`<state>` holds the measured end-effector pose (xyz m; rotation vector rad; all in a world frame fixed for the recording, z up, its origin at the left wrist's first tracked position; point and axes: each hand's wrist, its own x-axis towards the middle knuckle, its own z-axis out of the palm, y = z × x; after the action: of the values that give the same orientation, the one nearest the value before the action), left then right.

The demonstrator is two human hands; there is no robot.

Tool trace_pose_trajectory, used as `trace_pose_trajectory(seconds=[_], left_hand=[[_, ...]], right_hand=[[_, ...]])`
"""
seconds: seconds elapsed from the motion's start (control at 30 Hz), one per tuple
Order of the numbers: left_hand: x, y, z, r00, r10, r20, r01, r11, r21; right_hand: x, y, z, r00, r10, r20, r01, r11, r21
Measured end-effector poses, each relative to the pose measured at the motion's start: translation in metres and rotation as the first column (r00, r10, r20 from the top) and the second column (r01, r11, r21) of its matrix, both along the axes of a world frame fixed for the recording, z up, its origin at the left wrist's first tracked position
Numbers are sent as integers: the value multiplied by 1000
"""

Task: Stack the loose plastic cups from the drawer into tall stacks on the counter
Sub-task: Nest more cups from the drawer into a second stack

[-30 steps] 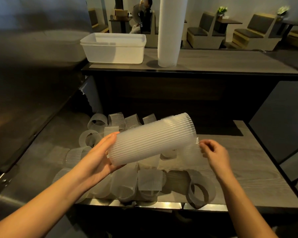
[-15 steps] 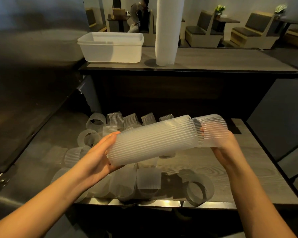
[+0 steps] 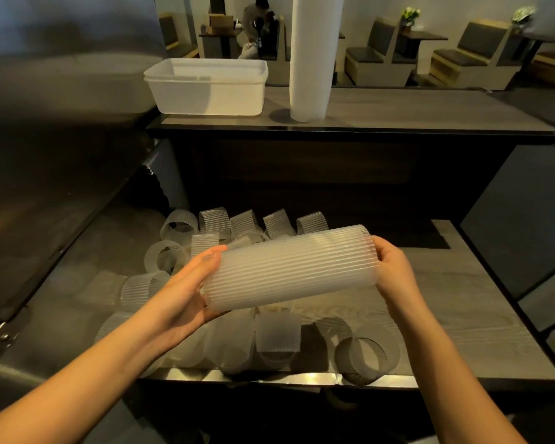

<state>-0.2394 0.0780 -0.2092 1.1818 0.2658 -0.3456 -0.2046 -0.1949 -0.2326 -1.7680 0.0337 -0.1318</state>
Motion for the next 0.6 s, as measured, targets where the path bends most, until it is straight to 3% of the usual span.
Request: trace_pose_trajectory(seconds=[0.2,0.27,0.4,0.5,0.6], left_hand=[[0,3,-3,1000,4,-15,-4,1000,-5],[0,3,-2,1000,6,-13,-6,1000,-11],[1,3,-2,1000,-8,1,8,1000,-21],[1,2,-2,1000,-3,-6,3,1000,-14],[0,1,-2,1000,-8,-8,8,1000,-13]], right_hand=[[-4,-6,-7,1000,-5,28,9,989,-145],[-5,-18,-15,1000,20,-13,-23,958,-284],[-8,-45,-36,936,90,-341,-298,720,-627],[-9,-55,-51,871,61,-488,-416,619,-666],[-7,-57,-64,839,37,-543,-452,602,-658]])
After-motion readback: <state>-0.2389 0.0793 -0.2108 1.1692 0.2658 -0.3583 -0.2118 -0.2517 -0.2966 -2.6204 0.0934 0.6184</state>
